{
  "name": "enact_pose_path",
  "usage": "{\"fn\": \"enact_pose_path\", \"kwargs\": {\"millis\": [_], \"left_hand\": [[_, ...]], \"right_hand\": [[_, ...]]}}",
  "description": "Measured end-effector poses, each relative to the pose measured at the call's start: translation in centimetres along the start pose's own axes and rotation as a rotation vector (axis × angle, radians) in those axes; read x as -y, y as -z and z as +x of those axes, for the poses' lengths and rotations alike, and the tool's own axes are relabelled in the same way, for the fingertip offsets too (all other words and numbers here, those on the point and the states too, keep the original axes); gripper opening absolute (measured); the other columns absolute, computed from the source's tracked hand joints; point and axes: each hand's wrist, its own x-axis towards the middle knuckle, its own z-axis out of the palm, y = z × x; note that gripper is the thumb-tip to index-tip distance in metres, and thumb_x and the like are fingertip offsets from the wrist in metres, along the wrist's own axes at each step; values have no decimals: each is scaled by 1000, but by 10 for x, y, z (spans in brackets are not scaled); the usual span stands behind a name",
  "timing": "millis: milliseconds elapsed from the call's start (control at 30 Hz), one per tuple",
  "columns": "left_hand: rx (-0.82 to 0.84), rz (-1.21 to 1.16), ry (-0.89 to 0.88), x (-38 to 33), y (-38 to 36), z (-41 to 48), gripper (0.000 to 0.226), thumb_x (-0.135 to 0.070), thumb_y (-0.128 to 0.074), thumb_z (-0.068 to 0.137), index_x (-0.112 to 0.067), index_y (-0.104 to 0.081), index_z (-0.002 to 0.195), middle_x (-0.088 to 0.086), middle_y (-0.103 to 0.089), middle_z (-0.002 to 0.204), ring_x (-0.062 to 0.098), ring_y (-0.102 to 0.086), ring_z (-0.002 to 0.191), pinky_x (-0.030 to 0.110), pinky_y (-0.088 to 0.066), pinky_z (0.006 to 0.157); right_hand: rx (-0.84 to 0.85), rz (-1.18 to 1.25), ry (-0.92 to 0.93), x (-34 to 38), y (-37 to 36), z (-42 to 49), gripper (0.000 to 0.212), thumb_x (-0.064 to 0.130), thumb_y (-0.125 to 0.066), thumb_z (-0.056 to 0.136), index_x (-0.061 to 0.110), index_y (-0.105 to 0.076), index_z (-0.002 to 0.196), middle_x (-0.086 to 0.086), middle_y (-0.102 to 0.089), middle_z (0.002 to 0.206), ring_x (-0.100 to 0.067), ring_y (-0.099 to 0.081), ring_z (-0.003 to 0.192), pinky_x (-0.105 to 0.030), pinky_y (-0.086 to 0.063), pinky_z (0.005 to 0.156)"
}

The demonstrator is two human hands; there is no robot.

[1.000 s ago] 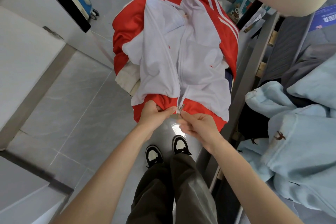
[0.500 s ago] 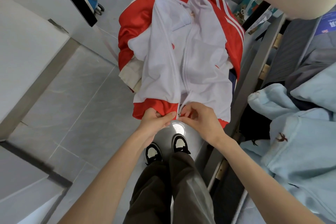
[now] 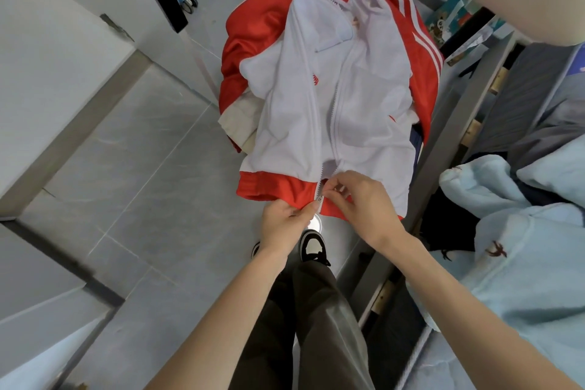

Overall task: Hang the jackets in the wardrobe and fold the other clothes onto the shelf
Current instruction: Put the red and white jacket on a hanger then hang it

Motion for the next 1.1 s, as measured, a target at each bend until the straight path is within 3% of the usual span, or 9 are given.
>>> {"fn": "enact_pose_path", "kwargs": {"millis": [133, 300, 433, 533, 633, 733, 833, 933, 1100], "left_hand": [[-22, 74, -17, 12, 3, -9, 14, -13, -74, 83, -1, -69, 88, 9, -71, 76, 14, -63, 69, 40, -54, 83], [-58, 144, 112, 39, 25, -17, 6, -15, -72, 85, -14, -66, 83, 7, -69, 73, 19, -63, 71, 38, -54, 81], [-221, 299, 128, 36, 37, -18, 20, -25, -70, 85, -13, -54, 84, 8, -65, 88, 26, -64, 85, 38, -52, 79], [-390, 361, -11, 12, 39, -17, 41, -30, -76, 76, -14, -40, 89, 1, -46, 98, 25, -54, 90, 30, -37, 67], [-241, 491, -274, -19, 33, -13, 50, -39, -78, 73, -22, -38, 98, -9, -41, 98, 14, -50, 93, 24, -34, 66], [-132, 778, -519, -50, 13, -11, 45, -56, -67, 78, -22, -44, 98, -10, -47, 99, 10, -48, 91, 28, -41, 69], [-175, 874, -562, -81, -10, -11, 47, -61, -51, 88, -16, -51, 99, -1, -57, 95, 19, -58, 86, 34, -49, 69], [-215, 868, -597, -101, -18, -12, 37, -50, -42, 97, -15, -55, 96, 2, -63, 92, 20, -61, 83, 31, -45, 67], [-127, 918, -590, -105, -8, -18, 24, -29, -38, 100, -20, -44, 79, 0, -58, 77, 21, -58, 76, 28, -34, 61]], "right_hand": [[-54, -204, 15, 7, 14, 14, 12, 23, -60, 94, 15, -69, 92, 0, -66, 92, -22, -63, 82, -41, -44, 85], [-307, -87, -81, 7, 62, 58, 11, 14, -59, 94, 9, -68, 94, -6, -67, 98, -22, -61, 81, -40, -48, 80], [-149, 27, -36, 22, 73, 72, 10, 19, -62, 93, 14, -70, 92, 2, -70, 95, -10, -60, 77, -26, -50, 75], [-66, 51, -30, 35, 67, 66, 11, 20, -62, 93, 17, -72, 91, 7, -72, 92, -10, -64, 80, -24, -51, 75], [-44, 117, -41, 47, 69, 60, 11, 19, -65, 92, 13, -73, 93, 5, -73, 89, -7, -65, 79, -9, -45, 70], [-41, 246, -70, 62, 81, 57, 10, 15, -67, 89, 8, -74, 90, 2, -74, 85, -1, -66, 77, -6, -44, 71], [-18, 332, -102, 76, 95, 55, 7, 11, -68, 87, 8, -74, 86, -2, -74, 85, -5, -67, 78, -14, -51, 76], [14, 287, -106, 84, 108, 55, 8, 10, -67, 87, 8, -74, 84, 0, -73, 81, -8, -66, 75, -20, -52, 75], [-66, 72, -35, 87, 127, 64, 10, 6, -63, 90, 5, -72, 86, 6, -68, 78, 3, -61, 67, -3, -44, 66]]}}
